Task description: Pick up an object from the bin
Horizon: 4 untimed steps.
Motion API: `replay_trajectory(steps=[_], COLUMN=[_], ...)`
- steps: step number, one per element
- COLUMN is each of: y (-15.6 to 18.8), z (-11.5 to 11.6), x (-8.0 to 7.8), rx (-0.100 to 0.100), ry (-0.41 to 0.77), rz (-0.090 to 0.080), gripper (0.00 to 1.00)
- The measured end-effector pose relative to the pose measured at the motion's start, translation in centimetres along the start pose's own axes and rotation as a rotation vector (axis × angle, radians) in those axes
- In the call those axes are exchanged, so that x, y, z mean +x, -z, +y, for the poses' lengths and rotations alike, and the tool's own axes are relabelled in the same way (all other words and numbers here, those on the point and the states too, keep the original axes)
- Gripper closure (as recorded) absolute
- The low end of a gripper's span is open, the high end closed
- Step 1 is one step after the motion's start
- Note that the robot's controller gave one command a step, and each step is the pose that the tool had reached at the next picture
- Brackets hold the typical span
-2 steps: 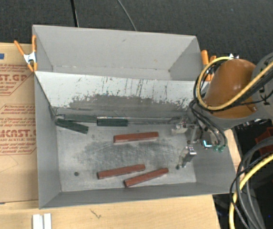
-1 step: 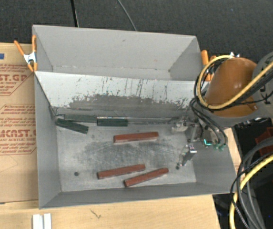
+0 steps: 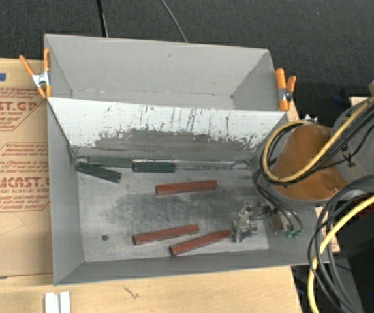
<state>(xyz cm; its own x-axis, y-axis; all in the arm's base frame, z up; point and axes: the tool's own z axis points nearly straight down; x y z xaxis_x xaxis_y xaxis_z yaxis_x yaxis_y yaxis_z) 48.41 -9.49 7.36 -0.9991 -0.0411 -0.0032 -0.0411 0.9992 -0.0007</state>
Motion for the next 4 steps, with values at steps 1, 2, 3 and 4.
replay_trajectory(steps=[1,2,3,4], y=[-0.1,-0.1,0.2,-0.1], z=[0.0,0.0,7.0,7.0], x=[-0.2,-0.2,-1.9,-1.7], rx=[0.002,0.002,-0.001,-0.001], ry=[-0.001,0.000,-0.062,-0.062], rz=[-0.011,-0.010,-0.006,-0.001], gripper=[0.00,0.00,1.00,0.00])
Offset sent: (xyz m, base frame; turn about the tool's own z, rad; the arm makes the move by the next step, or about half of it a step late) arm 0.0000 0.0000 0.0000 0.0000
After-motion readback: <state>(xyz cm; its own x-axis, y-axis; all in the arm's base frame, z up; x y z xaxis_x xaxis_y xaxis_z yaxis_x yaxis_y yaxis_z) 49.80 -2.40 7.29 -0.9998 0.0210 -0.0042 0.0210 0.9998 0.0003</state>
